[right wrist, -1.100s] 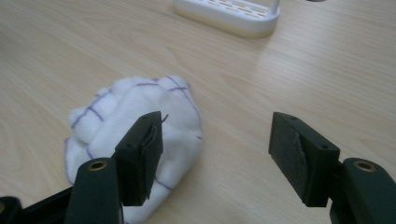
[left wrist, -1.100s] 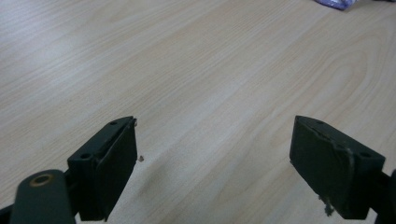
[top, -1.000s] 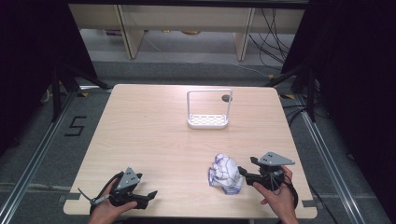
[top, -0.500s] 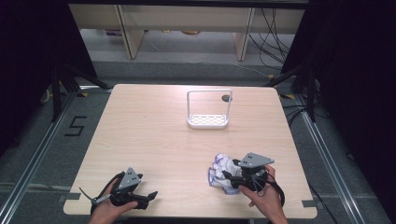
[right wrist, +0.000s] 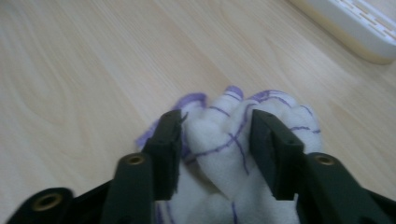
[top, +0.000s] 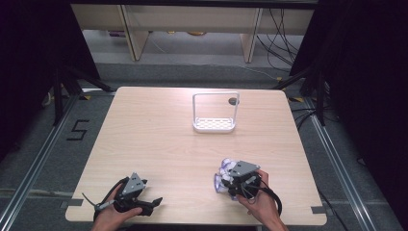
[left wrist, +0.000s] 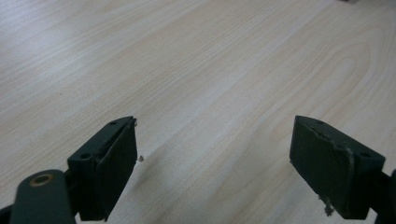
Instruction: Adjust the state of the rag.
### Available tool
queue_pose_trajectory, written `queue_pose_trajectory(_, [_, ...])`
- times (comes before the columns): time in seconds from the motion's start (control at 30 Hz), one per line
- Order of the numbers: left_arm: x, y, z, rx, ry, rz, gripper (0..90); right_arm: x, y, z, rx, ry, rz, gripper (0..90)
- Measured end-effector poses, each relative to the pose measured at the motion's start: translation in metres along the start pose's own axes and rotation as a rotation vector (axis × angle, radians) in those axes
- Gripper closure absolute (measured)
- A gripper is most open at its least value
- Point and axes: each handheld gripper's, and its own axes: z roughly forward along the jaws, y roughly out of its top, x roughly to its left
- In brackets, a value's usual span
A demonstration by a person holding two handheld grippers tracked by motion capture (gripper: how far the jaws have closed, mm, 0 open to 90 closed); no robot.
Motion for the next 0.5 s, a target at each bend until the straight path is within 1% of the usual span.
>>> queue_pose_trajectory(0.03, [0.001,0.000,0.000,0.001,-0.003,0.008,14.8,-0.001,-0.001,0.003,0.000,0.002,-0.016,68.0])
queue_pose_trajectory(0.07, [0.001,0.000,0.000,0.000,-0.003,0.010,14.8,-0.003,0.000,0.002,0.003,0.011,-0.019,72.2])
queue_pose_trajectory(0.13, [0.001,0.001,-0.001,0.001,-0.001,0.010,14.8,-0.008,0.001,0.000,-0.016,0.022,0.004,77.1])
queue_pose_trajectory(0.17, [0.001,0.000,-0.001,0.001,-0.001,0.010,14.8,-0.010,0.003,-0.002,-0.036,0.026,0.013,78.2])
queue_pose_trajectory(0.2, [0.000,0.000,-0.001,-0.004,0.000,-0.004,14.8,-0.012,0.005,-0.005,-0.056,0.033,0.005,78.8])
queue_pose_trajectory(0.23, [0.002,0.001,-0.001,0.005,0.002,0.010,14.8,-0.013,0.007,-0.009,-0.081,0.040,0.016,79.2])
queue_pose_trajectory(0.27, [0.003,0.001,-0.001,0.003,0.005,0.018,14.8,-0.014,0.010,-0.014,-0.105,0.049,0.025,79.5])
queue_pose_trajectory(0.3, [0.002,0.000,-0.001,0.006,0.012,0.000,14.8,-0.015,0.013,-0.019,-0.133,0.058,0.034,79.6])
queue_pose_trajectory(0.33, [0.003,0.000,-0.001,0.007,0.004,0.006,14.8,-0.016,0.016,-0.024,-0.158,0.077,0.055,79.7])
queue_pose_trajectory(0.37, [0.003,0.000,-0.001,0.009,0.003,0.002,14.8,-0.018,0.020,-0.030,-0.182,0.079,0.064,79.8])
queue_pose_trajectory(0.4, [0.003,0.000,0.000,0.009,0.008,0.002,14.8,-0.017,0.024,-0.034,-0.210,0.089,0.086,79.8])
queue_pose_trajectory(0.43, [0.003,0.000,0.000,0.010,0.012,-0.006,14.8,-0.019,0.029,-0.039,-0.227,0.110,0.087,79.8])
queue_pose_trajectory(0.47, [0.003,0.000,0.000,0.006,0.009,-0.003,14.8,-0.020,0.033,-0.043,-0.250,0.114,0.092,79.9])
queue_pose_trajectory(0.5, [0.004,0.000,0.001,-0.001,0.006,-0.006,14.8,-0.019,0.039,-0.047,-0.269,0.130,0.103,79.9])
